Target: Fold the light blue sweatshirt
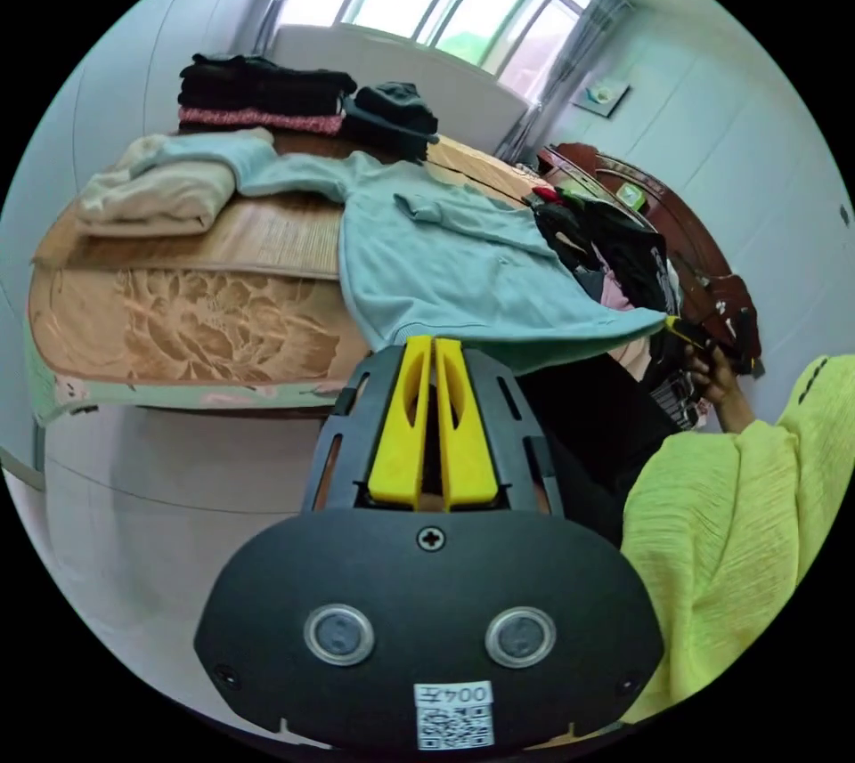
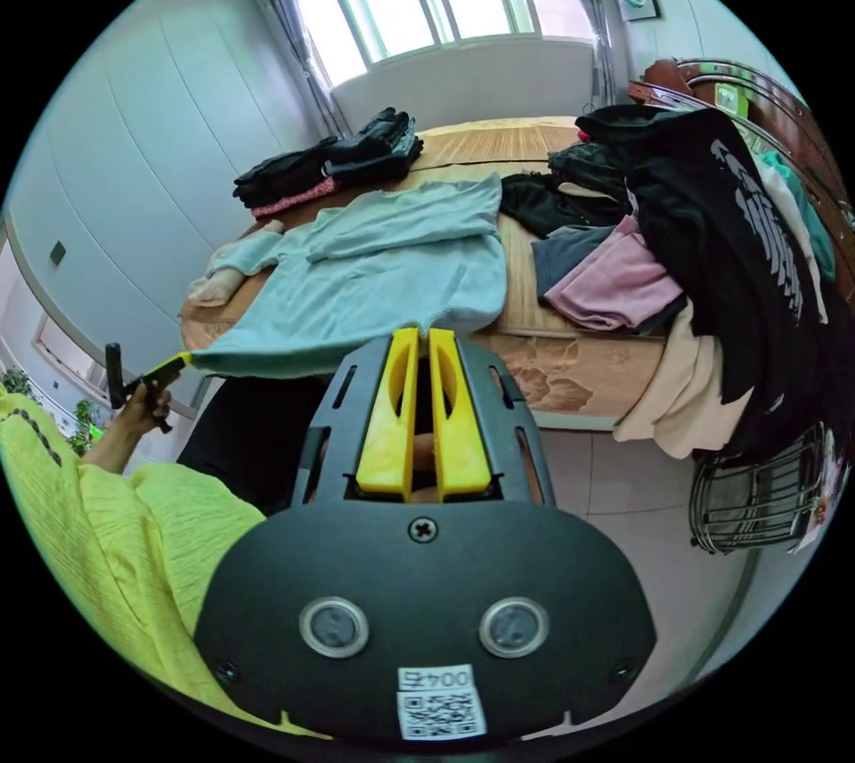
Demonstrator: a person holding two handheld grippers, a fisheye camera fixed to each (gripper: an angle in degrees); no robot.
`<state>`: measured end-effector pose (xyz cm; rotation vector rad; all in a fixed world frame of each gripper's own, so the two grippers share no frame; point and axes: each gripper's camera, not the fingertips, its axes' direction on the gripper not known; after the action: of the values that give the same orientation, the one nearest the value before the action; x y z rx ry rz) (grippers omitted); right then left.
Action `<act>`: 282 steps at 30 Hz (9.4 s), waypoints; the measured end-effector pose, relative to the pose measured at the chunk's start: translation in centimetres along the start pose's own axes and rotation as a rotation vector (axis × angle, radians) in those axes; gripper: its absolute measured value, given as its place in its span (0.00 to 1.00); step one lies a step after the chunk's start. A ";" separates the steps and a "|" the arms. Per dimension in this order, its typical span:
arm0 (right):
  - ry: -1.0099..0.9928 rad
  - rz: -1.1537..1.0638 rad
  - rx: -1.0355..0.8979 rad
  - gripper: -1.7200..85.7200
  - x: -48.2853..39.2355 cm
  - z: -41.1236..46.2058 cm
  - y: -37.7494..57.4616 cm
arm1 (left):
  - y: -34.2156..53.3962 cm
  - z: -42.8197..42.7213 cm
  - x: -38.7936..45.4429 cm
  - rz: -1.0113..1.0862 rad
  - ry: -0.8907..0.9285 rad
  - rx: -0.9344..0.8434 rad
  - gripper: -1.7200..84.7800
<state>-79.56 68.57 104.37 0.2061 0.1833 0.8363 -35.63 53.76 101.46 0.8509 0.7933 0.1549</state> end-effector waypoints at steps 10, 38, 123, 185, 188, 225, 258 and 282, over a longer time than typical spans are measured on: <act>0.042 0.093 -0.326 0.06 1.7 5.2 3.6 | 7.9 3.7 -10.5 0.031 0.023 -0.224 0.08; 0.013 0.341 -0.129 0.01 -0.6 4.7 0.0 | -7.9 5.5 -62.3 -1.036 0.162 0.458 0.18; -0.058 0.033 -0.096 0.10 0.2 1.7 -7.4 | -33.3 36.7 28.4 0.509 -0.941 -0.283 0.11; 0.251 -0.191 -0.205 0.06 -14.3 17.2 -23.2 | -34.0 42.8 2.1 -0.309 -0.043 0.148 0.02; 0.219 -0.173 -0.174 0.08 -13.9 16.3 -23.7 | -32.7 39.4 7.9 -0.161 -0.146 0.036 0.02; -0.351 0.477 -0.106 0.14 6.3 -0.9 1.2 | 11.6 17.8 4.5 -0.525 0.237 -0.125 0.15; -0.605 0.486 -0.236 0.07 9.7 8.4 6.3 | 12.6 23.1 -1.7 -0.480 0.469 -0.238 0.10; -0.815 0.437 0.034 0.06 8.0 -5.0 11.6 | 16.2 1.5 -2.2 -0.518 0.655 0.042 0.05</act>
<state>-83.83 82.65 101.84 0.6144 -0.6338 1.1162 -33.26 62.77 115.02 0.6045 1.6097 -0.0516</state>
